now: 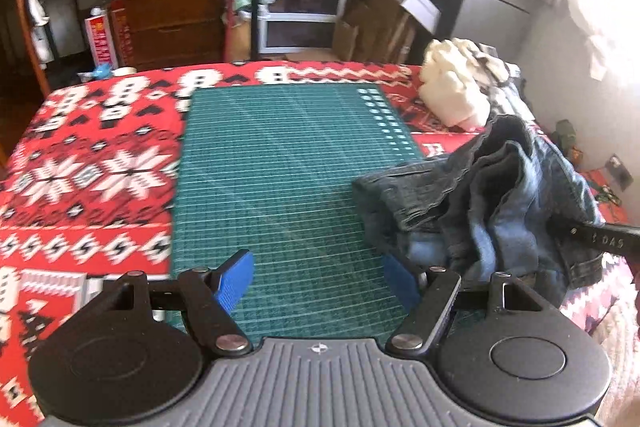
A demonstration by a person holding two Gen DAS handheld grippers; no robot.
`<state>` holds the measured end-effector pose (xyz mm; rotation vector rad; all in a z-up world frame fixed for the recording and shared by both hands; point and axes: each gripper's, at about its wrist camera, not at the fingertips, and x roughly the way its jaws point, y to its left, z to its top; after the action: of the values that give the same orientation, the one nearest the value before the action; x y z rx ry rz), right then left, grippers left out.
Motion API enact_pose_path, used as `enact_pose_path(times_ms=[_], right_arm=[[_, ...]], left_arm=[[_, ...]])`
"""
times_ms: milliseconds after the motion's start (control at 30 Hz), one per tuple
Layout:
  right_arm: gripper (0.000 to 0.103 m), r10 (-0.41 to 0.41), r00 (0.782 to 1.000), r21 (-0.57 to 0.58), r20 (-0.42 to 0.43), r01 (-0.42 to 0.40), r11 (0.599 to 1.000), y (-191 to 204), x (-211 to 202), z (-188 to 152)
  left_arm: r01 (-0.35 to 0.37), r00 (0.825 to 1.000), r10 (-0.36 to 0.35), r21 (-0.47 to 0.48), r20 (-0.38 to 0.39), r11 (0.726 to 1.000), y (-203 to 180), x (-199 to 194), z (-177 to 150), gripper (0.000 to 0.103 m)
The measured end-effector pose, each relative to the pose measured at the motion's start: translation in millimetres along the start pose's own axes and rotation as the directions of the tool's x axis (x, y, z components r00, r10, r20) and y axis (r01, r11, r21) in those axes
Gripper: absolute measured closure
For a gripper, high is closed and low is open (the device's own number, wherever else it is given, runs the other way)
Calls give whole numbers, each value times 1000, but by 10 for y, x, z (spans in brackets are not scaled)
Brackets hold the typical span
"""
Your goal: Fold clothes
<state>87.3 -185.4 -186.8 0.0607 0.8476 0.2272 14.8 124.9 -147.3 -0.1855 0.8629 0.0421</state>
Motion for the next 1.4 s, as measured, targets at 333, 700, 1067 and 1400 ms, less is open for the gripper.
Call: enact_pose_path(times_ms=[333,700,1067,1400], right_arm=[[15,24,998,113,57,-30,993,-192,-315,-15],[22,64,997,151,39,-69,986,-187,-199,-58],[75,141,990,16,27,-142,990,369,-270,18],[76,277,961,-115,23,-272,955,1079,-560,-9]], left_arm=[[191,972,-204,-111,-116,975,-187,595,51,36],[240,953,-283,-299,-109,924,-181,962,118,72],[246,969,-243,-198,40,949,-245,367,133,95],[177,978,-152,-183,139,967,142,-398,40,96]])
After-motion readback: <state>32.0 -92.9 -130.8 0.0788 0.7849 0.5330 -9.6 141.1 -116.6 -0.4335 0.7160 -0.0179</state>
